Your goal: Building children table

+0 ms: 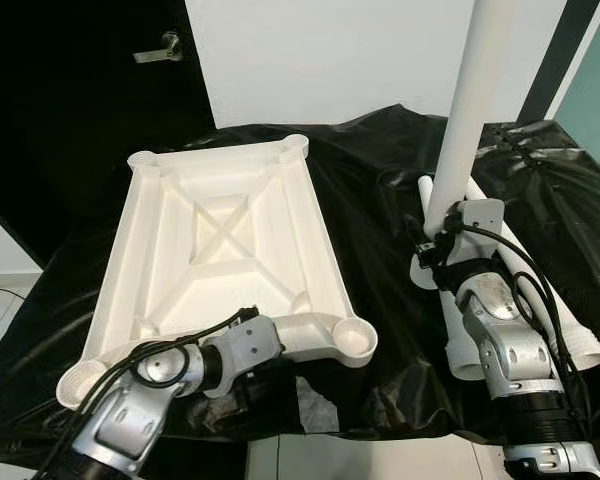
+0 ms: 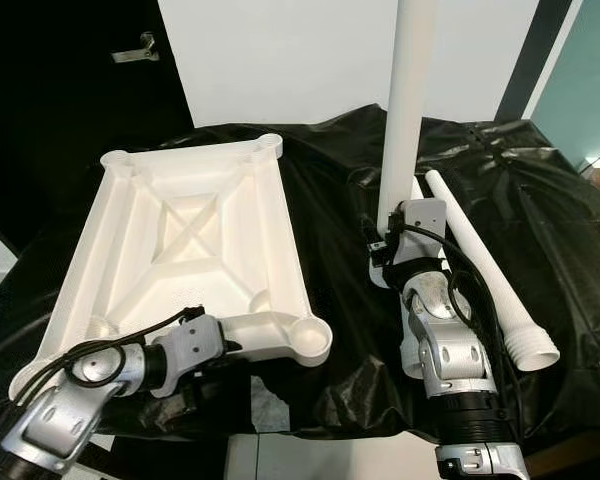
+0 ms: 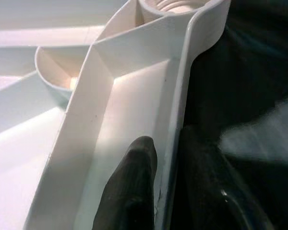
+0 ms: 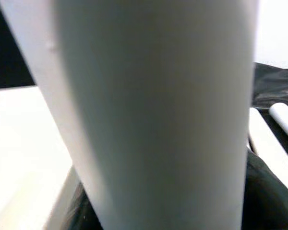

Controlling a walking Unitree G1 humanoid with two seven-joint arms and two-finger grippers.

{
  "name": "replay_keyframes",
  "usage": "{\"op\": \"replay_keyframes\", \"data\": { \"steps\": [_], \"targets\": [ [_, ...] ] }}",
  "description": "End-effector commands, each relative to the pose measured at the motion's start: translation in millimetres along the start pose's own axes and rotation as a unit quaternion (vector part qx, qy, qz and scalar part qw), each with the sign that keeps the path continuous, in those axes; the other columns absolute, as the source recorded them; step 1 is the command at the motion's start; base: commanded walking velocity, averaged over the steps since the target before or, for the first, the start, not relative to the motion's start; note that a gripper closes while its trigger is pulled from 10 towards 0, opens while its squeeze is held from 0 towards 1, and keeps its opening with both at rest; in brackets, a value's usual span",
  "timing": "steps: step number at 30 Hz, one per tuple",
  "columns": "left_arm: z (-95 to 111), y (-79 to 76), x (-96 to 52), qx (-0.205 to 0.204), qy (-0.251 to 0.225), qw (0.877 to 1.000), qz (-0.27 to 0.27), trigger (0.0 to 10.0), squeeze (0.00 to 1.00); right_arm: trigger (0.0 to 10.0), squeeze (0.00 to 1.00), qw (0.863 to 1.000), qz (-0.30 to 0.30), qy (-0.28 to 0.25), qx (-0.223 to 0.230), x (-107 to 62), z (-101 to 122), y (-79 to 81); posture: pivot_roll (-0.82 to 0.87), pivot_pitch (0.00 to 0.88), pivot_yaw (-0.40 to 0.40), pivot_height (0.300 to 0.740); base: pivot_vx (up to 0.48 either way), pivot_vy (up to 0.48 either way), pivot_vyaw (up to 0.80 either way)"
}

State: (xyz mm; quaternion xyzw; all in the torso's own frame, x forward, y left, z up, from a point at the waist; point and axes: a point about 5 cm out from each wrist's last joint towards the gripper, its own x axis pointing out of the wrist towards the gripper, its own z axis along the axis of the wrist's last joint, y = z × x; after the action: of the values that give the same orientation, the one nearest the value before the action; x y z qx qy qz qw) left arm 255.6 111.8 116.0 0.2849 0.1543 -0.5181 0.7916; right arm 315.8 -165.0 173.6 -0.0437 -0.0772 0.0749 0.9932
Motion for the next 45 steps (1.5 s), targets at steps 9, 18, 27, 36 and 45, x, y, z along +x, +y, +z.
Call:
{"op": "replay_keyframes", "data": {
  "steps": [9, 18, 27, 36, 45],
  "targets": [
    [-14.4, 26.8, 4.2, -0.039, 0.077, 0.975, 0.205, 0.0, 0.0, 10.0, 0.0, 1.0, 0.015, -0.022, 0.01, 1.5, 8.8, 9.3, 0.02, 0.0, 0.06, 0.74, 0.0, 0.0, 0.0],
    [-14.7, 37.3, 6.6, -0.04, 0.098, 0.967, 0.233, 10.0, 0.0, 10.0, 0.0, 0.999, 0.022, -0.03, 0.019, 3.0, 11.1, 11.8, 0.02, 0.0, 0.064, 0.74, 0.0, 0.0, 0.0],
    [1.5, 36.5, 8.2, -0.055, 0.049, 0.977, 0.202, 10.0, 1.0, 10.0, 0.0, 0.998, 0.034, -0.048, 0.014, 3.4, 16.4, 14.9, 0.01, 0.0, 0.061, 0.74, 0.0, 0.0, 0.0],
    [41.8, 28.2, -6.2, -0.108, -0.125, 0.981, 0.103, 10.0, 0.0, 10.0, 0.0, 0.996, 0.052, -0.064, 0.011, 3.7, 20.7, 22.1, 0.01, 0.0, 0.046, 0.74, 0.0, 0.0, 0.0],
    [57.1, 52.9, -12.8, -0.118, -0.216, 0.947, 0.207, 10.0, 0.0, 10.0, 0.0, 0.991, 0.107, -0.082, 0.011, 10.6, 28.0, 36.9, 0.03, 0.0, -0.019, 0.74, 0.0, 0.0, 0.0]
  ]
}}
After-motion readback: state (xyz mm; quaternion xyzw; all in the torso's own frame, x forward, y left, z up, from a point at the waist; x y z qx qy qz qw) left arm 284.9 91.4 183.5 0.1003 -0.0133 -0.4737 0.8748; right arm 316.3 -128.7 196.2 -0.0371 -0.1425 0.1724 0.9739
